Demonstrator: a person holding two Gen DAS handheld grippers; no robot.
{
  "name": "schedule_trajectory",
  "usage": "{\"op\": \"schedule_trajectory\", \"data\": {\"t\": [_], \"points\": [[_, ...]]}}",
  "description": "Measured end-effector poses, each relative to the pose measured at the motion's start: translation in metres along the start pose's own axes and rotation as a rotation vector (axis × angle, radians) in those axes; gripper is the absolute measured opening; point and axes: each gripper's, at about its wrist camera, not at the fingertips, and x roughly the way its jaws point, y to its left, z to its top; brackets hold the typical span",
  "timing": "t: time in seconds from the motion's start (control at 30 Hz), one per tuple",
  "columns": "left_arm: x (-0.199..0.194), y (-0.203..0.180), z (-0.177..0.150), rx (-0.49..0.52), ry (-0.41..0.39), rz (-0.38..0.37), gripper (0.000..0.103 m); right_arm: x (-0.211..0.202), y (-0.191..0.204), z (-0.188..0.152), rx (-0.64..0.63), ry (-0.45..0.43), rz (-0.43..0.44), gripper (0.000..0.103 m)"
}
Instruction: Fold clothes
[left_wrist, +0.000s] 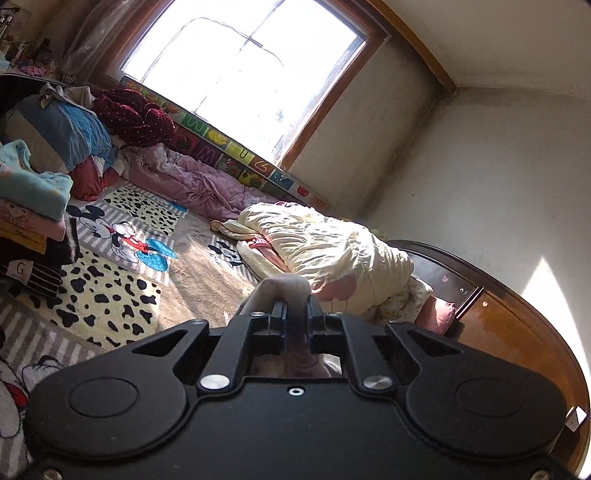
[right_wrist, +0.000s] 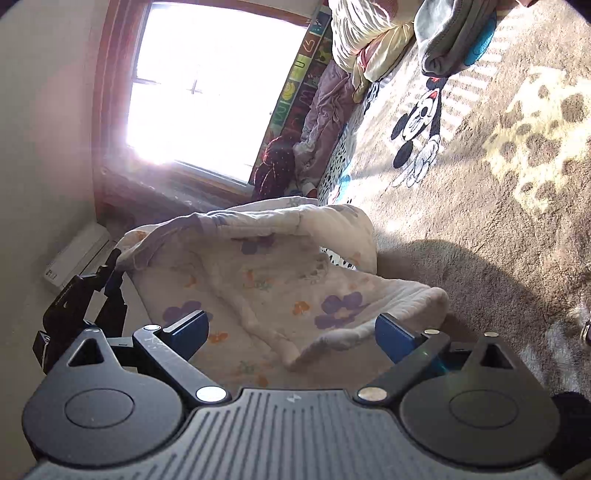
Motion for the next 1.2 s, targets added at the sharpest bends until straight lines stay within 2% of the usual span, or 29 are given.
{"op": "schedule_trajectory", "data": {"t": [0.13,0.27,0.37,0.5,0.63,0.83,0.93,1.03,1.1,1.2], "points": [[-0.014,0.037,-0.065,-0.111,0.091,0.062,0.007,-0.008,-0.019,-0.001,0.047,0.0,-0.062,0.096],[-0.043,0.061,-0.093,-0.202,0.098,0.093,0.007,0.012,-0.037,-0.01,0.115,0.053,-0.108,0.096],[-0.057,0.072,-0.093,-0.235,0.083,0.102,0.007,0.037,-0.048,-0.021,0.185,0.1,-0.107,0.096],[-0.068,0.083,-0.091,-0.295,0.056,0.069,0.007,0.073,-0.049,-0.029,0.234,0.145,-0.12,0.092],[-0.075,0.087,-0.09,-0.335,0.046,0.017,0.007,0.098,-0.04,-0.029,0.213,0.153,-0.175,0.09],[-0.089,0.085,-0.087,-0.369,0.032,-0.062,0.007,0.12,-0.029,-0.025,0.222,0.146,-0.169,0.089],[-0.096,0.085,-0.081,-0.365,0.009,-0.059,0.007,0.125,-0.02,-0.024,0.217,0.166,-0.155,0.078],[-0.101,0.093,-0.081,-0.389,-0.008,-0.05,0.007,0.124,-0.013,-0.028,0.264,0.2,-0.137,0.078],[-0.104,0.098,-0.084,-0.41,-0.009,-0.051,0.007,0.124,-0.005,-0.035,0.252,0.232,-0.131,0.078],[-0.109,0.102,-0.089,-0.424,-0.013,-0.038,0.007,0.128,-0.007,-0.037,0.23,0.216,-0.177,0.076]]}}
